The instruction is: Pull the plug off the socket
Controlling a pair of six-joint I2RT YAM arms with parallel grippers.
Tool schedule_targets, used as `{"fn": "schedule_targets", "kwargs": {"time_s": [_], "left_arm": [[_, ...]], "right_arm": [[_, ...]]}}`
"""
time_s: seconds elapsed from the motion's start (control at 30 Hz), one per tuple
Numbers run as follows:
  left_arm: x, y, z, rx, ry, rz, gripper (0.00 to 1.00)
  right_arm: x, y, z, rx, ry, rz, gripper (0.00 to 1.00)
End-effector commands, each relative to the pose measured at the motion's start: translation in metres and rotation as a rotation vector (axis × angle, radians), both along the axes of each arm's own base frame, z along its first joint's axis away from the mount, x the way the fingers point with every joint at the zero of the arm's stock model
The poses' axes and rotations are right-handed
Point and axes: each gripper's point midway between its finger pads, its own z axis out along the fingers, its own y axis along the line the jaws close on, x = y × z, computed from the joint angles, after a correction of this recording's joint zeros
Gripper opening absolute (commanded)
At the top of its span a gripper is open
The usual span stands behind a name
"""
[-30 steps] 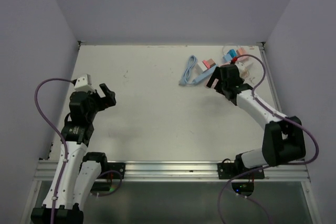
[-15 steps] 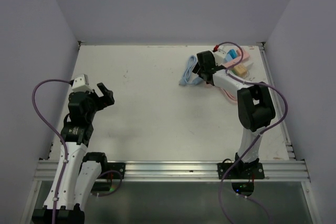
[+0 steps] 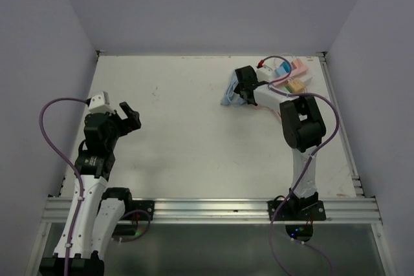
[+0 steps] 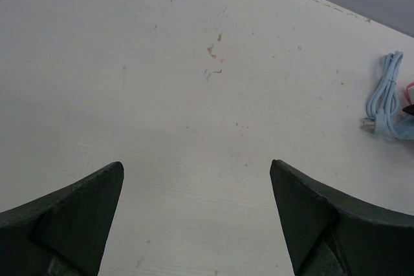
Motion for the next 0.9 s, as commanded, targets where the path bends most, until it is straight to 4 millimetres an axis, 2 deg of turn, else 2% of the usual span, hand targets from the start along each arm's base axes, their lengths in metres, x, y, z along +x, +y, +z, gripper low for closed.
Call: {"fn": "schedule_targets", "kwargs": {"time_s": [0.0,0.1,0.13,0.27,0.3,0.33,0.47,0.5,0.53,0.57,0.6,0.63,0.67,0.7,0.73,0.77,0.8,0.83,0.87], "left_arm": [[0.004,0.001,0.015,-0.012,-0.054,0.009,1.00],[0.005,0.000,0.014,-0.015,-0.051,0.002,1.00],[0.005,0.006,0.014,-0.016,-0.051,0.025,1.00],[0.004,0.004,0.012,-0.019,-0.048,0.015,0.99],[0.004,0.004,0.011,-0.021,-0.046,0.012,1.00],[0.004,0.004,0.011,-0.022,-0.046,0.009,1.00],[0.005,-0.001,0.006,-0.026,-0.040,-0.017,1.00],[0.006,-0.008,0.005,-0.038,-0.037,-0.054,1.00],[0.007,-0.011,0.003,-0.042,-0.032,-0.069,0.99],[0.007,-0.013,0.002,-0.045,-0.027,-0.081,1.00],[0.009,-0.016,-0.002,-0.050,-0.014,-0.104,0.99],[0.009,-0.018,-0.004,-0.057,-0.005,-0.115,0.99],[0.010,-0.021,-0.008,-0.062,0.009,-0.128,1.00],[0.011,-0.025,-0.012,-0.069,0.024,-0.155,1.00],[0.011,-0.028,-0.015,-0.072,0.034,-0.172,1.00],[0.011,-0.030,-0.018,-0.077,0.043,-0.183,1.00],[0.011,-0.034,-0.021,-0.083,0.055,-0.202,1.00],[0.011,-0.035,-0.021,-0.086,0.055,-0.208,0.99],[0.010,-0.037,-0.023,-0.090,0.063,-0.219,1.00]], "right_arm": [[-0.002,0.000,-0.012,-0.025,0.048,-0.009,0.69],[-0.010,0.000,-0.018,-0.025,0.074,-0.011,0.65],[-0.014,-0.001,-0.023,-0.033,0.079,-0.002,0.63],[-0.025,0.006,-0.029,-0.064,0.104,0.080,0.46],[-0.024,0.012,-0.019,-0.059,0.079,0.110,0.34],[-0.033,0.014,-0.025,-0.058,0.097,0.147,0.30],[-0.056,0.027,-0.012,-0.085,0.069,0.303,0.12],[-0.063,0.030,-0.011,-0.088,0.069,0.334,0.08],[-0.078,0.036,-0.017,-0.091,0.079,0.373,0.06],[-0.085,0.043,-0.007,-0.083,0.060,0.426,0.00],[-0.093,0.055,-0.003,-0.083,0.040,0.467,0.00],[-0.109,0.057,-0.011,-0.092,0.061,0.498,0.00],[-0.116,0.063,0.000,-0.094,0.034,0.535,0.00],[-0.128,0.077,0.000,-0.090,0.030,0.591,0.00],[-0.141,0.079,-0.005,-0.101,0.038,0.629,0.00],[-0.149,0.084,-0.003,-0.106,0.035,0.660,0.00],[-0.153,0.094,0.008,-0.094,-0.008,0.693,0.00],[-0.168,0.104,0.007,-0.109,-0.012,0.751,0.00],[-0.174,0.110,0.010,-0.115,-0.024,0.779,0.00]]}}
